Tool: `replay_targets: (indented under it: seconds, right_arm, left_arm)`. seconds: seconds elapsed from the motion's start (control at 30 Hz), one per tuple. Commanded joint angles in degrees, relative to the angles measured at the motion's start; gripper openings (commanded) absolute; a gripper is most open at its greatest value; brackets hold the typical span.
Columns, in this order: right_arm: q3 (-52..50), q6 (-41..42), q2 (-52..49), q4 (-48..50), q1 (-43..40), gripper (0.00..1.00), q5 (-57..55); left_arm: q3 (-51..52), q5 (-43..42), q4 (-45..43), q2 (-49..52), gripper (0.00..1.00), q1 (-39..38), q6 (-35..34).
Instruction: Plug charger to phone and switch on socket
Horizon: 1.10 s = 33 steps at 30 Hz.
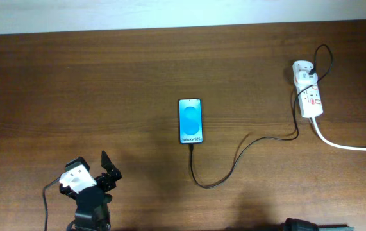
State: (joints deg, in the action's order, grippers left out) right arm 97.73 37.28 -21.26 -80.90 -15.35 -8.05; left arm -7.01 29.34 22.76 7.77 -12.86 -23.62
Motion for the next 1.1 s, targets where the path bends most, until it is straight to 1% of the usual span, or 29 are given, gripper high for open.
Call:
replay_targets:
  seconds: [0.0,0.03,0.1,0.13,0.23,0.27,0.3,0.4,0.5,0.57,0.63,0.67,0.7,0.73,0.77,1.07]
  right_arm:
    - [-17.22,-0.37,-0.31,10.88,2.54,0.99,1.75]
    - [-28.61,-0.39,0.72,23.15,5.57,0.99,3.82]
    - [-42.64,-0.42,4.22,38.05,9.4,0.99,4.79]
    - [-46.95,-0.42,5.86,41.99,10.25,0.99,4.68]
    - [-69.13,-0.46,18.34,57.96,11.26,0.99,4.37]
    - [-74.84,-1.16,21.31,62.62,11.28,0.99,4.37]
    - [-78.9,-1.27,20.09,66.73,10.88,0.99,5.31]
    - [-86.38,-1.29,21.03,72.17,10.84,0.99,5.51]
    - [-94.2,-4.52,21.0,79.82,10.84,0.99,7.48]
    - [-97.39,-4.59,21.0,81.83,10.84,0.99,7.8]
    - [-97.42,-11.13,21.0,81.33,10.84,0.99,10.1]
    - [-97.42,-15.69,21.0,78.71,10.91,0.99,11.08]
    - [-97.42,-17.97,21.0,76.59,10.91,0.99,11.19]
    - [-97.42,-22.38,21.0,76.76,10.91,0.99,12.15]
    - [-97.42,-24.96,21.0,76.76,10.88,0.99,11.96]
    - [-97.42,-24.85,20.94,76.74,10.84,0.99,11.74]
  left_arm:
    - [0.11,0.44,0.46,-0.24,0.99,-0.11,-0.13]
    - [0.11,0.44,0.46,-0.24,0.99,-0.11,-0.13]
    - [0.11,0.44,0.46,-0.24,0.99,-0.11,-0.13]
    - [0.11,0.44,0.46,-0.24,0.99,-0.11,-0.13]
    - [0.11,0.44,0.46,-0.24,0.99,-0.11,-0.13]
    - [0.11,0.44,0.46,-0.24,0.99,-0.11,-0.13]
    - [0.11,0.44,0.46,-0.24,0.99,-0.11,-0.13]
    - [0.11,0.44,0.46,-0.24,0.99,-0.11,-0.13]
    - [0.11,0.44,0.46,-0.24,0.99,-0.11,-0.13]
    - [0.11,0.44,0.46,-0.24,0.99,-0.11,-0.13]
    - [0.11,0.44,0.46,-0.24,0.99,-0.11,-0.13]
    - [0.11,0.44,0.46,-0.24,0.99,-0.11,-0.13]
    - [0.11,0.44,0.46,-0.24,0.99,-0.11,-0.13]
    - [0.11,0.44,0.46,-0.24,0.99,-0.11,-0.13]
    - [0.11,0.44,0.46,-0.24,0.99,-0.11,-0.13]
    - [0.11,0.44,0.46,-0.24,0.99,-0.11,-0.13]
